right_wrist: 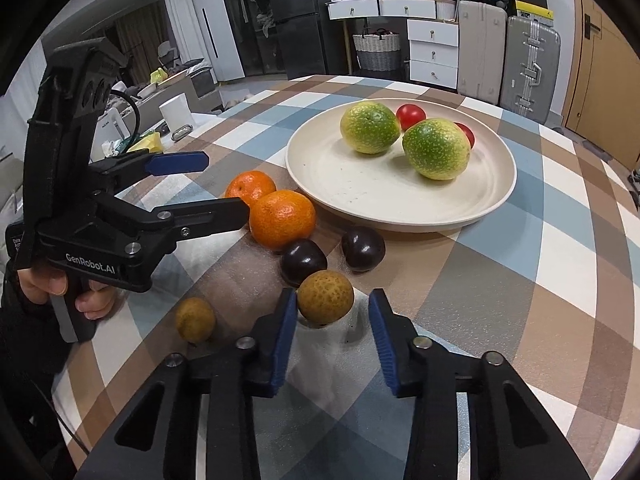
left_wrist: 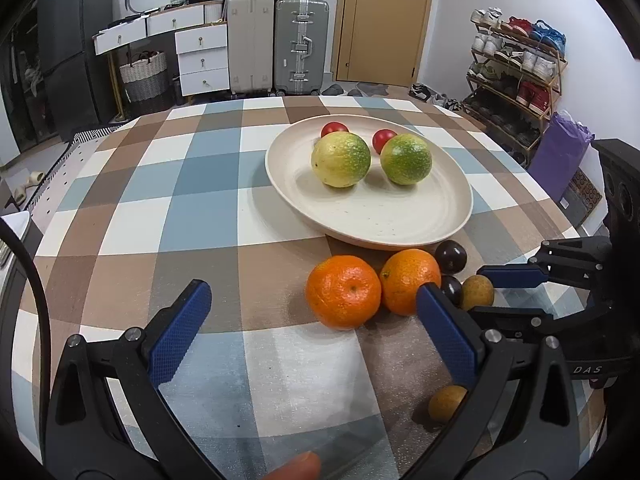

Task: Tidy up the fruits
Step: 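Move the right tool to a small brown round fruit and close around it, then grasp an orange with the left tool while the right tool lifts the brown fruit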

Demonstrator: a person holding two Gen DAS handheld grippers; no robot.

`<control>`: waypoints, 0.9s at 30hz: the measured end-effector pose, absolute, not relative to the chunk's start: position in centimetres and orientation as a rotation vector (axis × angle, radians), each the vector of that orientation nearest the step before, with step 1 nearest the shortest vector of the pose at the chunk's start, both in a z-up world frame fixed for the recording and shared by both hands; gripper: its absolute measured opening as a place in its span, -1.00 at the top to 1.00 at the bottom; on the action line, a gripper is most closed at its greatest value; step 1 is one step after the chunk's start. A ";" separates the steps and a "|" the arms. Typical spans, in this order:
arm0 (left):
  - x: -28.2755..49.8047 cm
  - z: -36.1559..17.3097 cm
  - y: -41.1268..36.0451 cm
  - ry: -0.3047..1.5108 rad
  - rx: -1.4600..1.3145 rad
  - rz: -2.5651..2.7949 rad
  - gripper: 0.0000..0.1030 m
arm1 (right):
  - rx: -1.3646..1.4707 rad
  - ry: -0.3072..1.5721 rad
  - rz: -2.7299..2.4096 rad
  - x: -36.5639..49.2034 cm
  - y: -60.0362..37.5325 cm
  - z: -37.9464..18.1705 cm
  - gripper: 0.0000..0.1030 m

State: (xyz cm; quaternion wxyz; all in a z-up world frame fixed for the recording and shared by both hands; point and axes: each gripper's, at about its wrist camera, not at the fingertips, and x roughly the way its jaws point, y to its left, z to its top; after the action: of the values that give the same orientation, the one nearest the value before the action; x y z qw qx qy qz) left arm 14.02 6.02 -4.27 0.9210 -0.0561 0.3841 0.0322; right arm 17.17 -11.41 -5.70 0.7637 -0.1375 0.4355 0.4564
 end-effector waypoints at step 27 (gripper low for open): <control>14.3 -5.0 6.6 0.823 -0.184 -0.024 -0.04 | -0.259 0.917 0.959 17.7 -12.0 -5.1 0.43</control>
State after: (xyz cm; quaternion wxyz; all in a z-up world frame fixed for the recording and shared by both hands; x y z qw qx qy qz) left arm 14.34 6.62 -4.98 0.9122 -0.0894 0.3996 -0.0119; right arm 17.68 -12.00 -5.12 0.7802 -0.1198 0.4242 0.4439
